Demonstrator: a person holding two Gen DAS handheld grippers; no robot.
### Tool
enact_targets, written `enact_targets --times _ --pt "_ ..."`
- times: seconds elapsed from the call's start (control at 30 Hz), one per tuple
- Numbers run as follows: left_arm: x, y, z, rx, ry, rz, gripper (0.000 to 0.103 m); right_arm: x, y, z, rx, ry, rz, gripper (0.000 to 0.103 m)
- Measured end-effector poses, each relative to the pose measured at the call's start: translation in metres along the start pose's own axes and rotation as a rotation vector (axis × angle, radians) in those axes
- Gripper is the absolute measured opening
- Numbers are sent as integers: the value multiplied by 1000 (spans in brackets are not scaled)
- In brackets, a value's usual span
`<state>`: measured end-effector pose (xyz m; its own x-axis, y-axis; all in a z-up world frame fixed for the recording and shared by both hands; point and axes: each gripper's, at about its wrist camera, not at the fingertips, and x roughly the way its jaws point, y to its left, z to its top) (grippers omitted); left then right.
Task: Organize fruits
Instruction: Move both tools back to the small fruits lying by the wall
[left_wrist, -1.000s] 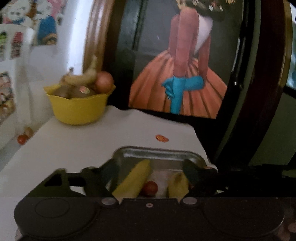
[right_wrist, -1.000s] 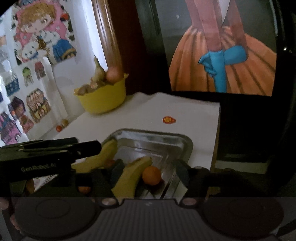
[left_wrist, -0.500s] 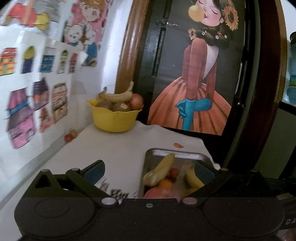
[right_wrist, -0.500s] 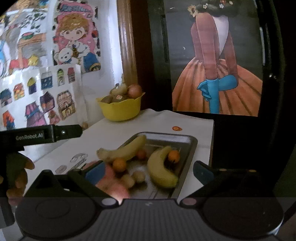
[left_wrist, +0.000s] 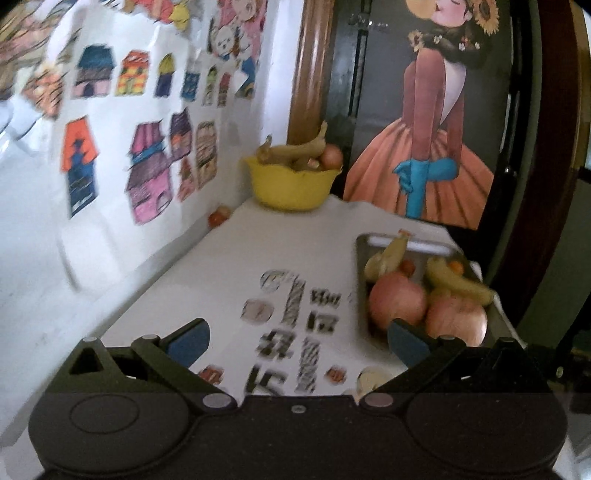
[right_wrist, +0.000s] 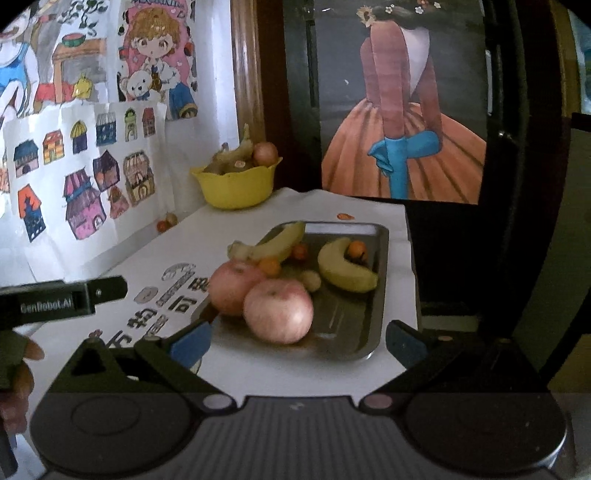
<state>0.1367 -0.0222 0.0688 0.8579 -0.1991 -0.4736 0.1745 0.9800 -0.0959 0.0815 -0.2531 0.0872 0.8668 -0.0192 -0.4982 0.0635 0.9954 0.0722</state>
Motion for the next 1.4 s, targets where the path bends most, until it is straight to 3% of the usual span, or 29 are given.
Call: enact_targets --times 0.2,0.6,1.17,1.4 --pt "-15 31 -18 -40 36 40 102 -12 30 -12 52 31 -2 103" --pt "-29 81 -19 -133 37 150 102 -8 81 -3 -18 69 67 103" --pt "1 72 11 -56 43 199 102 19 81 26 -20 40 105 103" --pt "31 66 35 4 -20 206 102 46 90 68 -182 -16 224 103"
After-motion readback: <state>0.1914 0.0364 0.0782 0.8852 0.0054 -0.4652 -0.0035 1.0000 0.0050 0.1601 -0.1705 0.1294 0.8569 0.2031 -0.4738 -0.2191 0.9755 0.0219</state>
